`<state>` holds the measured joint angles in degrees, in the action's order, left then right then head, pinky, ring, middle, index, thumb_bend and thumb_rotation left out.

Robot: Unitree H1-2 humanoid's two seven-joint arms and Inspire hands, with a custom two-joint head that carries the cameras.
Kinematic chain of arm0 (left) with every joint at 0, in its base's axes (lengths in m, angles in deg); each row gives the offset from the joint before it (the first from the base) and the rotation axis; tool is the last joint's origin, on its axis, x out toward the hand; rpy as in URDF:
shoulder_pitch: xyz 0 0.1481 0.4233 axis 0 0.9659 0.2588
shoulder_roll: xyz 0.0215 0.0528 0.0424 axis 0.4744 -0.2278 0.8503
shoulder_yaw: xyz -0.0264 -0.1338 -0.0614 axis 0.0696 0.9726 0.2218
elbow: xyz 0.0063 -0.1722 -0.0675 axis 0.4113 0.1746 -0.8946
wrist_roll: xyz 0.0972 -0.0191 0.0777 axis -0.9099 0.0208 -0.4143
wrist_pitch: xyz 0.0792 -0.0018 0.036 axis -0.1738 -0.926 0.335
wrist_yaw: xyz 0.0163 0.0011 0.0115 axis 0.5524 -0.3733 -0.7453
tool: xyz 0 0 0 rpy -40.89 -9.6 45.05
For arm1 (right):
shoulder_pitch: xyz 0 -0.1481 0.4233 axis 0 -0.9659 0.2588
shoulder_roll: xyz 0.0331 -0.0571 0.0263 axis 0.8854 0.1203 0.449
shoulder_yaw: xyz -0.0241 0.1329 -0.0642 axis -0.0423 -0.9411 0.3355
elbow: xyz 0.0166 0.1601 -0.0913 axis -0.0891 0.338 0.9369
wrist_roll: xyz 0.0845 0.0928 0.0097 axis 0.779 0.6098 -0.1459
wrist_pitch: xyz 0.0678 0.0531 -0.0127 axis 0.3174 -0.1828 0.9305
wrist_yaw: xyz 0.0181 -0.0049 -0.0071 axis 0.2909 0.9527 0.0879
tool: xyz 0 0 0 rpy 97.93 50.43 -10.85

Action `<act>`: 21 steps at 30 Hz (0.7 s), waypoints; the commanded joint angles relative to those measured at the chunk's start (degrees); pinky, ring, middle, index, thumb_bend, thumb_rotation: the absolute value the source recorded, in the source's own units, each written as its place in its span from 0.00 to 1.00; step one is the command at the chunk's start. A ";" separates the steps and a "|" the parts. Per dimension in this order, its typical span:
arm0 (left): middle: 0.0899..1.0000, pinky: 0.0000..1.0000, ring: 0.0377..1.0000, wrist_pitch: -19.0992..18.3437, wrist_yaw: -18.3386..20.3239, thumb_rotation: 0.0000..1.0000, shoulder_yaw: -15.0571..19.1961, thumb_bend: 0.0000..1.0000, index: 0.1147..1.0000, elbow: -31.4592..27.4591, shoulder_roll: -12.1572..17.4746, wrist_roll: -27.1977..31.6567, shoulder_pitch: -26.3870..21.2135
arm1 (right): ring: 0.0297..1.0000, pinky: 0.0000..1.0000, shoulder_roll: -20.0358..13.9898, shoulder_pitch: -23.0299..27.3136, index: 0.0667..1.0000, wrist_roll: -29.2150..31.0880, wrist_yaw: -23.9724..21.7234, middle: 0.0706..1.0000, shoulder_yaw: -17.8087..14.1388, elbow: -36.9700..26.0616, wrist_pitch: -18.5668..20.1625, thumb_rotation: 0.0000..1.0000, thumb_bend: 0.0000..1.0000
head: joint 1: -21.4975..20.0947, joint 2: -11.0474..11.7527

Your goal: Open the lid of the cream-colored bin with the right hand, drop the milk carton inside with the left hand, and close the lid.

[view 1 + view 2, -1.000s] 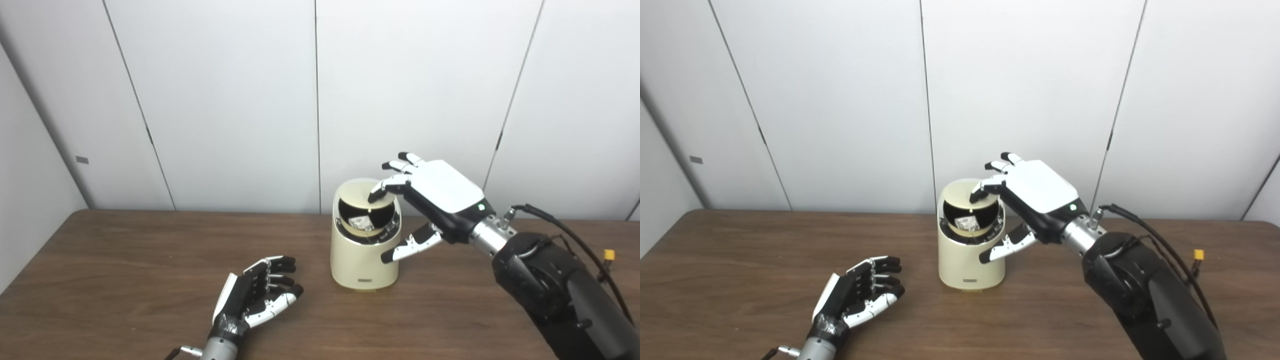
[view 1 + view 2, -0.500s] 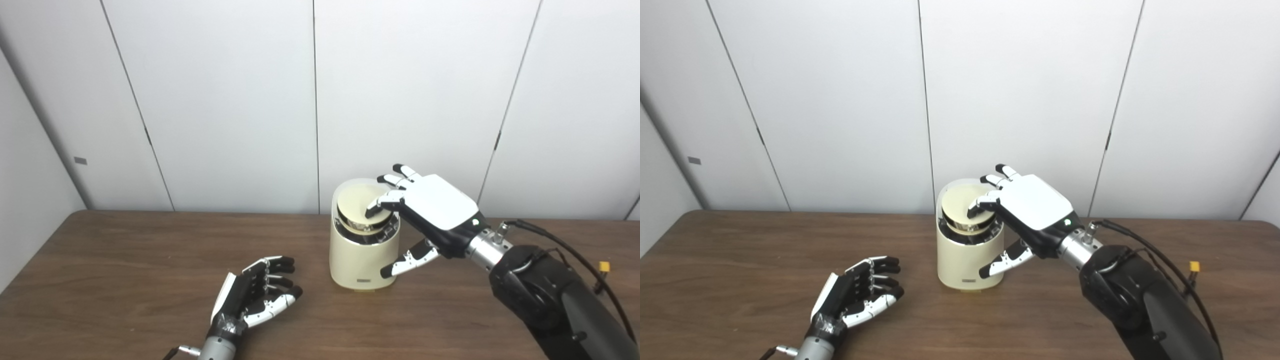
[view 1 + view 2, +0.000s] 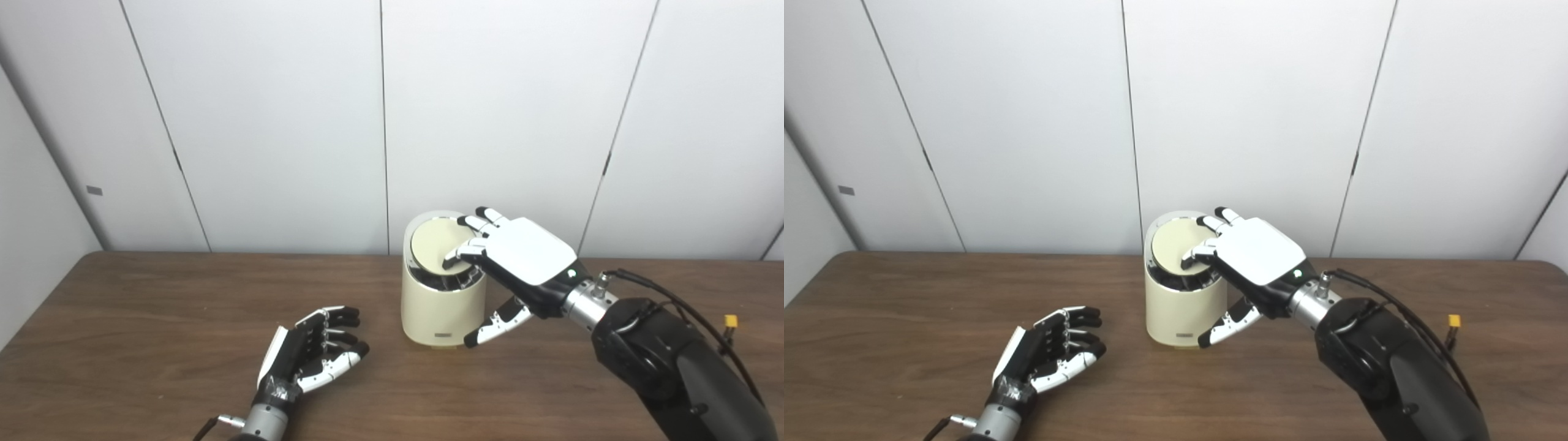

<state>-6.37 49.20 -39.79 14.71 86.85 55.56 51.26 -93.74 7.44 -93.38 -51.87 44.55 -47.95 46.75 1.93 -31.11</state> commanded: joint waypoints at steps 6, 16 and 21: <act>0.69 0.52 0.61 0.20 0.48 0.22 -0.01 0.63 0.70 -2.36 -0.19 0.22 -0.48 | 1.00 1.00 -0.05 2.73 0.81 -4.17 -11.17 0.81 2.65 -1.66 3.46 0.63 0.76 | 0.12 -0.29; 0.69 0.53 0.62 -0.17 0.79 0.22 0.08 0.62 0.70 -3.30 -0.48 -0.16 0.04 | 1.00 1.00 -0.92 3.60 0.84 -10.04 -18.18 0.84 6.13 -1.78 3.73 0.67 0.80 | 0.28 -0.64; 0.69 0.52 0.61 0.21 0.99 0.21 0.22 0.62 0.70 -2.99 -0.45 0.05 -0.19 | 1.00 1.00 -1.15 2.91 0.82 -8.78 -14.20 0.82 4.56 -2.04 2.46 0.64 0.78 | 0.31 -0.59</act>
<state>-7.03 50.24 -39.87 13.48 86.24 55.53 52.61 -93.93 10.98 -101.88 -64.74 48.91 -51.98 49.65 2.20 -31.73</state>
